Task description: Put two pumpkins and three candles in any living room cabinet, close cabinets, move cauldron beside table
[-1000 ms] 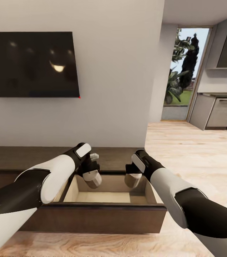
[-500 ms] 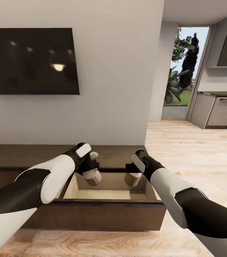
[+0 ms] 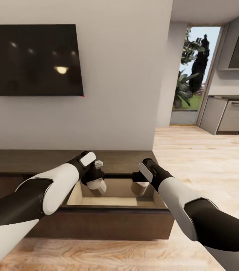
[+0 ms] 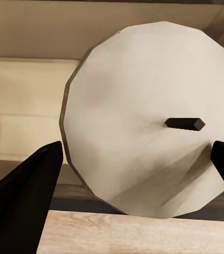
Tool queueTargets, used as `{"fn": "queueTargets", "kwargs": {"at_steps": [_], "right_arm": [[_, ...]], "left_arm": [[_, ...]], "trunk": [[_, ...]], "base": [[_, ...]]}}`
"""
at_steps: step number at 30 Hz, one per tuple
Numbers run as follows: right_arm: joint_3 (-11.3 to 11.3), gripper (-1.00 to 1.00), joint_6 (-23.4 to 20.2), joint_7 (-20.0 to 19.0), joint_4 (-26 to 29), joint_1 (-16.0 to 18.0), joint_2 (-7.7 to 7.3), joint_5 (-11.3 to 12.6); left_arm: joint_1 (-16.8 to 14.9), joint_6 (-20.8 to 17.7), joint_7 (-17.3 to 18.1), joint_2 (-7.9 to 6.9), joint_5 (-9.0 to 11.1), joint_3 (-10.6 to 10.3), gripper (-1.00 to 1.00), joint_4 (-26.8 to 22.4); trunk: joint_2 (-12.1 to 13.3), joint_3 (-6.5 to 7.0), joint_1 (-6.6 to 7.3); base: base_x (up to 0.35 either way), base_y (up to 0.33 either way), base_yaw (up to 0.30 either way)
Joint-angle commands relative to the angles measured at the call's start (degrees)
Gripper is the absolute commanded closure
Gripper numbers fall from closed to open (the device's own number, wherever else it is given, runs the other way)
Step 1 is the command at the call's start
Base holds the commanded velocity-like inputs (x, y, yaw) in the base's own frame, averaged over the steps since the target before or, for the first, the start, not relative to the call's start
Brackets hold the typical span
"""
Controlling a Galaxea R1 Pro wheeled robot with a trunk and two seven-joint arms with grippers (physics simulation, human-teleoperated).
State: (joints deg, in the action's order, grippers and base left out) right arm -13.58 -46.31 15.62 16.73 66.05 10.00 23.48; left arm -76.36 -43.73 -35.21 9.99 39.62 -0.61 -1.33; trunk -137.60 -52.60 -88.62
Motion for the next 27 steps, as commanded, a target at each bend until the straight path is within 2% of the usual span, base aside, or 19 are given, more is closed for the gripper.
{"fn": "queueTargets", "kwargs": {"at_steps": [1,22,27], "right_arm": [[-0.22,1.0,-0.18,0.37,0.07,0.04,0.0,0.39],[-0.51,1.0,-0.69,0.5,0.05,-0.01,0.0,0.3],[-0.57,1.0,-0.78,0.54,0.07,-0.01,0.0,0.26]], "left_arm": [[-0.02,-0.13,-0.48,0.01,0.51,-0.09,1.0,-0.12],[0.01,-0.43,-0.46,0.01,0.53,-0.11,1.0,-0.07],[0.05,-0.55,-0.4,0.01,0.54,-0.18,1.0,-0.06]], "trunk": [[-0.44,-0.24,-0.21],[-0.85,-0.42,-0.43],[-0.85,-0.42,-0.43]], "base": [[0.0,0.0,0.0],[0.0,0.0,0.0],[0.162,0.0,0.0]]}}
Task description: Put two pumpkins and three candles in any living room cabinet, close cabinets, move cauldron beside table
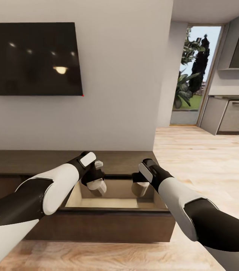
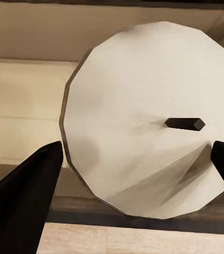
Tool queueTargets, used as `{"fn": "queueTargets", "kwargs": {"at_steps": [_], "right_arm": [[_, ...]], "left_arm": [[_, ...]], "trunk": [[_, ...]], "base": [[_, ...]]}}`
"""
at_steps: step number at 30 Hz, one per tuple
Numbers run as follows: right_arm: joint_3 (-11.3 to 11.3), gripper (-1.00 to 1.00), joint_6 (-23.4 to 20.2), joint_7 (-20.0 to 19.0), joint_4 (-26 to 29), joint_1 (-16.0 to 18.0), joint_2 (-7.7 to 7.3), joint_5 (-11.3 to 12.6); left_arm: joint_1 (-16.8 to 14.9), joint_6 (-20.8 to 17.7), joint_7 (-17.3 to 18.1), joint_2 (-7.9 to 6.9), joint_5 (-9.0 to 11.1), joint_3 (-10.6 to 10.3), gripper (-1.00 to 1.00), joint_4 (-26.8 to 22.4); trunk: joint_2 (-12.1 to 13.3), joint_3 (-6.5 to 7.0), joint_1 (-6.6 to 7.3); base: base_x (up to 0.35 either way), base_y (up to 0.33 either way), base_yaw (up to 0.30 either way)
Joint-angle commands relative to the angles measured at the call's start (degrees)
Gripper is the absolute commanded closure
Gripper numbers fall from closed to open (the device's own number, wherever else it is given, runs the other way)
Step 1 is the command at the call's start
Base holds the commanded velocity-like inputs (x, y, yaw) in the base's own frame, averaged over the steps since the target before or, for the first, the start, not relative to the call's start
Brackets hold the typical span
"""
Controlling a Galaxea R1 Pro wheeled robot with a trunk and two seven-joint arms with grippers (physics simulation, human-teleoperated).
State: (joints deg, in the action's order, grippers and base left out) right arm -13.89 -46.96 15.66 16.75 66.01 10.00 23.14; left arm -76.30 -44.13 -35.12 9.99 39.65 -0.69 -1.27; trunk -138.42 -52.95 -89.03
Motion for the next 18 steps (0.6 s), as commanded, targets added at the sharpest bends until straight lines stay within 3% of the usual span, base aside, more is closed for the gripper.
{"fn": "queueTargets", "kwargs": {"at_steps": [1,15,18], "right_arm": [[-0.25,1.0,-0.16,0.51,-0.02,0.05,0.0,0.59],[-0.26,1.0,-2.0,0.5,-1.38,0.02,0.0,0.63],[-0.26,1.0,-2.31,0.51,-1.42,0.02,0.0,0.64]], "left_arm": [[-0.01,-0.15,-0.48,0.01,0.52,-0.09,1.0,-0.12],[0.01,-0.45,-0.43,0.01,0.52,-0.1,1.0,-0.05],[0.01,-2.36,-0.44,0.01,0.52,-0.09,1.0,-0.05]], "trunk": [[-0.02,-0.06,-0.01],[-0.02,-0.06,-0.01],[-0.02,-0.06,-0.01]], "base": [[0.205,0.0,0.0],[0.03,0.0,0.0],[0.0,0.0,0.0]]}}
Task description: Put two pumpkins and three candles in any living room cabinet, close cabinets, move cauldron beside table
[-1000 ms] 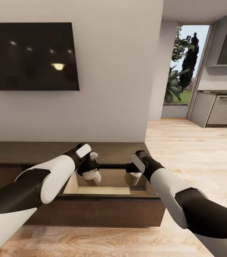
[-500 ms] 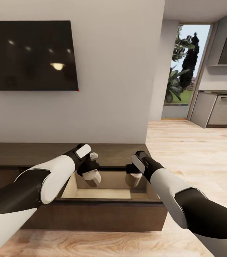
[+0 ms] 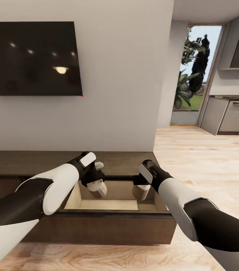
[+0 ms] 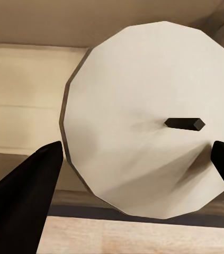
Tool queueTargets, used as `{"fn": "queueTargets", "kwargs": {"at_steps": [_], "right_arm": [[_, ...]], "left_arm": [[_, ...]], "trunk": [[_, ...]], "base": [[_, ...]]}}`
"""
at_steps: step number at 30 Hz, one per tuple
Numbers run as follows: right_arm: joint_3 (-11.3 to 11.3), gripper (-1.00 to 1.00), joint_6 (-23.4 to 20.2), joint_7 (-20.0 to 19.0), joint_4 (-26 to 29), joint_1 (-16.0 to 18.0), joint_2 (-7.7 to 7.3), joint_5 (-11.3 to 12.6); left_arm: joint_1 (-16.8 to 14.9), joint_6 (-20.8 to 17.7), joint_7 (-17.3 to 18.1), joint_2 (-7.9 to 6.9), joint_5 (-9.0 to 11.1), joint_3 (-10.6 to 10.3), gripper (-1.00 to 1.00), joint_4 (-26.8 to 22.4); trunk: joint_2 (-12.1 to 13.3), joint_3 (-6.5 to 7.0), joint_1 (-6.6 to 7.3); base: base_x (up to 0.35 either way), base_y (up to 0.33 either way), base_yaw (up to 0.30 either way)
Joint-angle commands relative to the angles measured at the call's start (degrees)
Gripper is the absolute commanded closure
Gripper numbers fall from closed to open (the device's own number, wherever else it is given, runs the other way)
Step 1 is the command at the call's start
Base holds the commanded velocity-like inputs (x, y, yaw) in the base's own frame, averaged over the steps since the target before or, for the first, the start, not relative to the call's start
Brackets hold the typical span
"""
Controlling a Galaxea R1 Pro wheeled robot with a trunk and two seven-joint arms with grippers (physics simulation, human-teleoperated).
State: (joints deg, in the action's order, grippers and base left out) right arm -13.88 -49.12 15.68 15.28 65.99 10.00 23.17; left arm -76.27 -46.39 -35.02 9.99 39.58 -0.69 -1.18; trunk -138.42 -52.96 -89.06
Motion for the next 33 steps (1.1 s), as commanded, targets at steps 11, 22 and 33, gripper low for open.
{"fn": "queueTargets", "kwargs": {"at_steps": [11,22,33], "right_arm": [[-0.27,1.0,-0.19,0.56,-0.02,0.06,0.0,0.65],[-0.18,1.0,0.15,0.58,-0.48,0.03,0.0,0.65],[-0.24,1.0,0.41,0.5,-1.69,0.01,0.0,0.65]], "left_arm": [[-0.02,-3.81,-0.95,0.01,0.58,-0.1,1.0,-0.18],[-0.02,-3.77,-0.92,0.01,0.5,-0.1,1.0,-0.23],[-0.02,-3.07,-0.85,0.01,0.28,-0.12,1.0,-0.23]], "trunk": [[-0.03,-0.06,0.01],[-3.64,-1.67,-1.96],[-4.93,-3.99,-2.82]], "base": [[0.0,0.0,0.0],[0.0,0.0,0.0],[0.0,0.0,0.0]]}}
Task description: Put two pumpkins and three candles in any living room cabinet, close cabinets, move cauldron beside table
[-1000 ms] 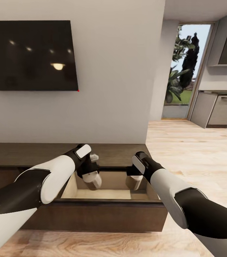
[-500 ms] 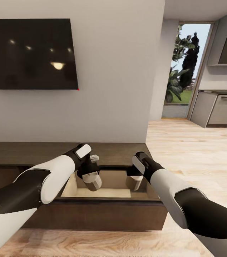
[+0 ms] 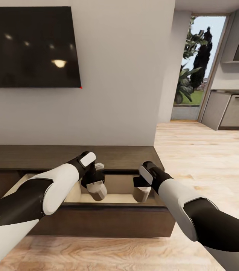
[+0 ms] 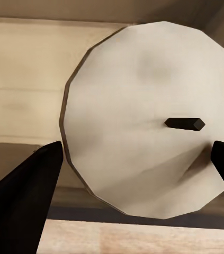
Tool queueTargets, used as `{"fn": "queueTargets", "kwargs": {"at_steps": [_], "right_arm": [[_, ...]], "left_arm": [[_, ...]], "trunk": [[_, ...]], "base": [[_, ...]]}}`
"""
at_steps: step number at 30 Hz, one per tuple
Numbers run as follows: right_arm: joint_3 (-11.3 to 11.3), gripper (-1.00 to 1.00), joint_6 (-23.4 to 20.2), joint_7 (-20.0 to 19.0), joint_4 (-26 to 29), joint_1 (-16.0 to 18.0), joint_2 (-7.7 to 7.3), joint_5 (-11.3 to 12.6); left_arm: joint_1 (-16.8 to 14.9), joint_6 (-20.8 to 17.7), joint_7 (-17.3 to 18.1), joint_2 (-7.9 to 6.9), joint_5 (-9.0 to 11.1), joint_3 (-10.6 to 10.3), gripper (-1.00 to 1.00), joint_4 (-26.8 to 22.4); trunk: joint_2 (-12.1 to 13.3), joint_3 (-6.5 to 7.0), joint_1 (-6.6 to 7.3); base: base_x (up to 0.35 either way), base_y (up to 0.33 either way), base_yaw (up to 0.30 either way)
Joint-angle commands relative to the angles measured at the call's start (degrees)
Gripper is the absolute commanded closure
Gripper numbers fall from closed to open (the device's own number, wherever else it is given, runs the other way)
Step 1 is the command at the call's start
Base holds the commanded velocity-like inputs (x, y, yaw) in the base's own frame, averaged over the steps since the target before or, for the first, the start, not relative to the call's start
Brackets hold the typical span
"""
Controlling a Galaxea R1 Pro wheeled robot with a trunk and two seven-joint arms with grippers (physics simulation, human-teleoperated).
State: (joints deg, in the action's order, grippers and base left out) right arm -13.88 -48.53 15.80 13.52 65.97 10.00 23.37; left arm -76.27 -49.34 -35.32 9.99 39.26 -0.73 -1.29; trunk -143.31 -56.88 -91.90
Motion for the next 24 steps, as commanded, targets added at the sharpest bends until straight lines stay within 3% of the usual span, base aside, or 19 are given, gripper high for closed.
{"fn": "queueTargets", "kwargs": {"at_steps": [1,8,24], "right_arm": [[-0.26,1.0,-0.17,0.38,0.05,0.04,0.0,0.45],[-0.19,1.0,-0.09,0.38,0.01,0.04,0.0,0.45],[-0.19,1.0,-0.07,0.38,0.01,0.03,0.0,0.46]], "left_arm": [[-0.02,-0.04,-0.55,0.01,0.59,-0.09,1.0,-0.11],[-0.02,2.92,-0.46,0.01,0.56,-0.1,1.0,-0.13],[-0.02,3.12,-0.47,0.01,0.82,-0.08,1.0,-0.06]], "trunk": [[-0.05,-0.28,-0.01],[-0.06,-0.5,-0.03],[-0.06,-0.5,-0.03]], "base": [[0.0,0.0,0.0],[0.0,0.0,0.0],[0.064,0.0,0.0]]}}
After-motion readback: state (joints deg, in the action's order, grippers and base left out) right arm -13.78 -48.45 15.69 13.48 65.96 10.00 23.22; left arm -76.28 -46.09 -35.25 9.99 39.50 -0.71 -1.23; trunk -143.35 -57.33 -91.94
